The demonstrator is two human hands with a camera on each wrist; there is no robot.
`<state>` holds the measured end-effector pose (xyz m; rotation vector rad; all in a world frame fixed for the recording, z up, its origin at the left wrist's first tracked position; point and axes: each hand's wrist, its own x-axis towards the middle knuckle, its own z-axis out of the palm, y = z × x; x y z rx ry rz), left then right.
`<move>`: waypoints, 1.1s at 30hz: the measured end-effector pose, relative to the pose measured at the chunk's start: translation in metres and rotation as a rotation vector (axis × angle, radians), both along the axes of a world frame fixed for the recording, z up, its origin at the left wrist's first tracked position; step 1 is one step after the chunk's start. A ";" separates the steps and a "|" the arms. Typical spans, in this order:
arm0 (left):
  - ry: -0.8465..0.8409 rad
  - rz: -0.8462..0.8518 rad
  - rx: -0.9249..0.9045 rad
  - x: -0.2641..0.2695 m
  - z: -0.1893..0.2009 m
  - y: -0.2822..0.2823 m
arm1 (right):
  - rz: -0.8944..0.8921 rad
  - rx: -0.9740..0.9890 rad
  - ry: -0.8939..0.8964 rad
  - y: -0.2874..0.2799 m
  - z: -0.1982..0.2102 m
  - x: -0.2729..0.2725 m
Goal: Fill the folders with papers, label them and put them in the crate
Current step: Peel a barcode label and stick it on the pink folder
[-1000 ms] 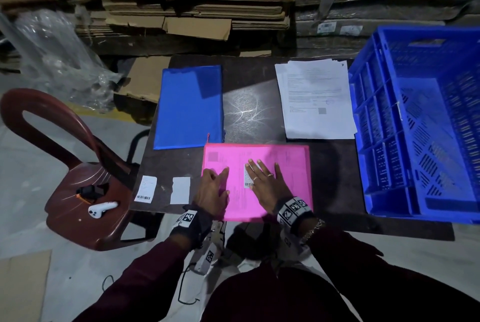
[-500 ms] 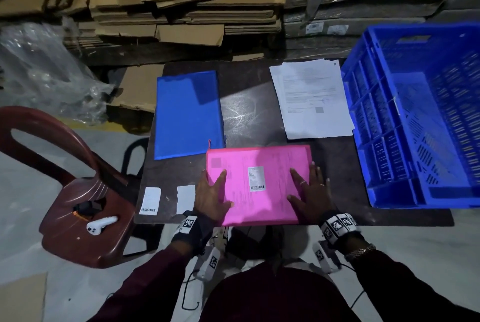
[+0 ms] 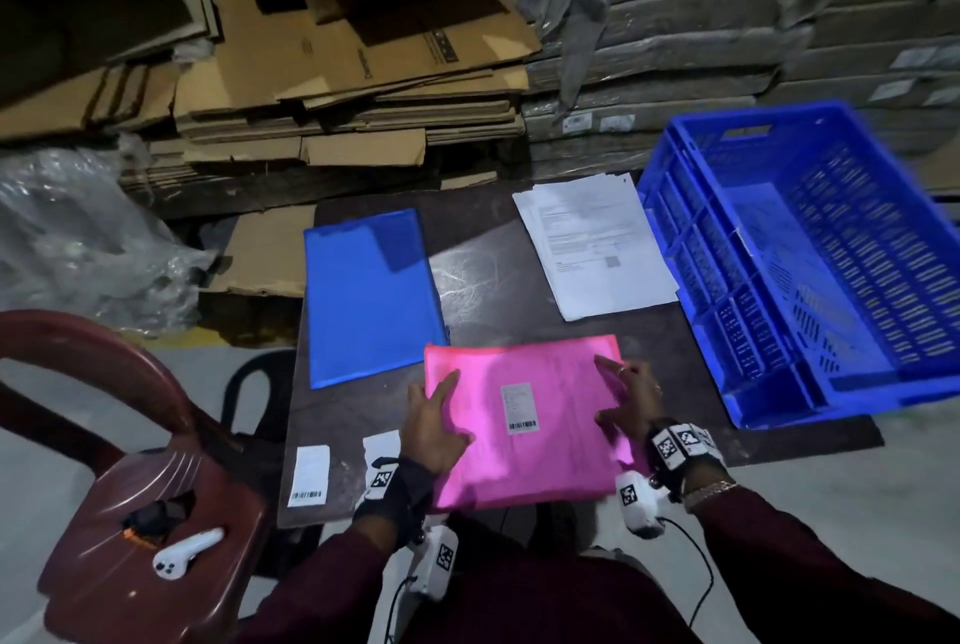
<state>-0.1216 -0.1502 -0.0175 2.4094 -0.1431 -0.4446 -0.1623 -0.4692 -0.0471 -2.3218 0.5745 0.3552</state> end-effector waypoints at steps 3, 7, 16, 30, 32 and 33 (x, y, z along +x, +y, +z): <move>-0.009 -0.055 -0.032 0.007 0.002 0.006 | -0.104 0.337 -0.133 0.002 0.018 -0.008; -0.040 -0.135 -0.074 0.018 0.013 0.007 | -0.102 0.417 -0.141 0.014 0.045 -0.011; -0.228 -0.373 -0.221 0.083 0.106 0.020 | -0.082 0.356 -0.403 0.028 0.133 -0.017; -0.263 -0.754 -0.501 0.197 0.271 -0.091 | -0.382 0.363 -0.809 -0.025 0.275 -0.026; -0.288 -0.810 -0.497 0.207 0.291 -0.124 | -0.412 0.323 -0.836 -0.046 0.288 -0.029; -0.302 -0.818 -0.493 0.212 0.301 -0.141 | -0.441 0.311 -0.854 -0.058 0.292 -0.030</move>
